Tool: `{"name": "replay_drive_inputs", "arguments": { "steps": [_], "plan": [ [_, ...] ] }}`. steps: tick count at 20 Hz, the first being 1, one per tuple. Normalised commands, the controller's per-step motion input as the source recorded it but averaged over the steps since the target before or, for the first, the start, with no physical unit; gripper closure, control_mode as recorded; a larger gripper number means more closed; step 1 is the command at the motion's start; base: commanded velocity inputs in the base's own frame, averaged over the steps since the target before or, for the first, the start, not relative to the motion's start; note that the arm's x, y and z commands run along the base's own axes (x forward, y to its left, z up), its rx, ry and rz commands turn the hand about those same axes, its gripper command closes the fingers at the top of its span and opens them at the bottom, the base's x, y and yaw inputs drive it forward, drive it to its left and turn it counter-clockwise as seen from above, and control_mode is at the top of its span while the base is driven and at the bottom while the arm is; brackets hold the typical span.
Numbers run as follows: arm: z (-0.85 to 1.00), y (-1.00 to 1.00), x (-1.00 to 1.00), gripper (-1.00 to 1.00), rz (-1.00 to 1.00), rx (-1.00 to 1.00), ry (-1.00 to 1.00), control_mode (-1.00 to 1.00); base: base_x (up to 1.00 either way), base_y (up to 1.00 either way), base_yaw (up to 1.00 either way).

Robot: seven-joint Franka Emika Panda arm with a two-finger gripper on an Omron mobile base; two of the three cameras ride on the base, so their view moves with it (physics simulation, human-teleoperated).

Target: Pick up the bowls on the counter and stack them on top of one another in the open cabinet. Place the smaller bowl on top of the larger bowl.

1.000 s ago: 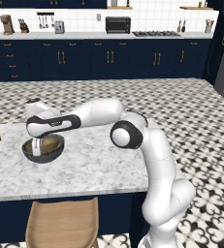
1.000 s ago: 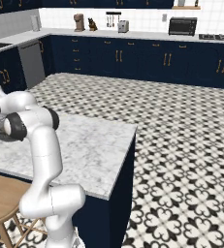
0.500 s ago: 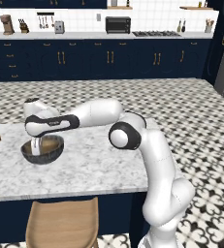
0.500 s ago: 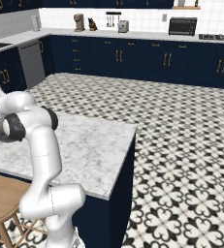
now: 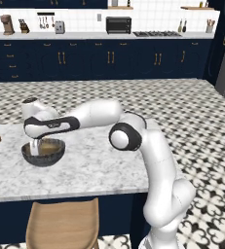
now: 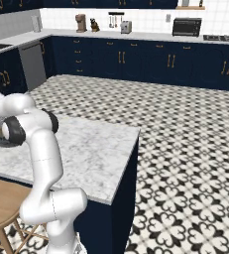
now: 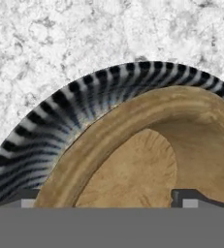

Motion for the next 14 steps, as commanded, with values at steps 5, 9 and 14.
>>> {"name": "replay_drive_inputs", "arguments": {
  "steps": [5, 9, 14],
  "plan": [
    [-0.59, 0.1, 0.04, -1.0, 0.16, 0.0, -0.12, -1.0, 0.0, 0.0, 0.0],
    [0.25, 0.0, 0.0, -1.0, 0.11, -0.01, 0.13, -1.0, 0.0, 0.0, 0.0],
    [0.53, 0.0, 0.0, -1.0, 0.05, 0.0, 0.03, -1.0, 0.0, 0.0, 0.0]
  ]
}}
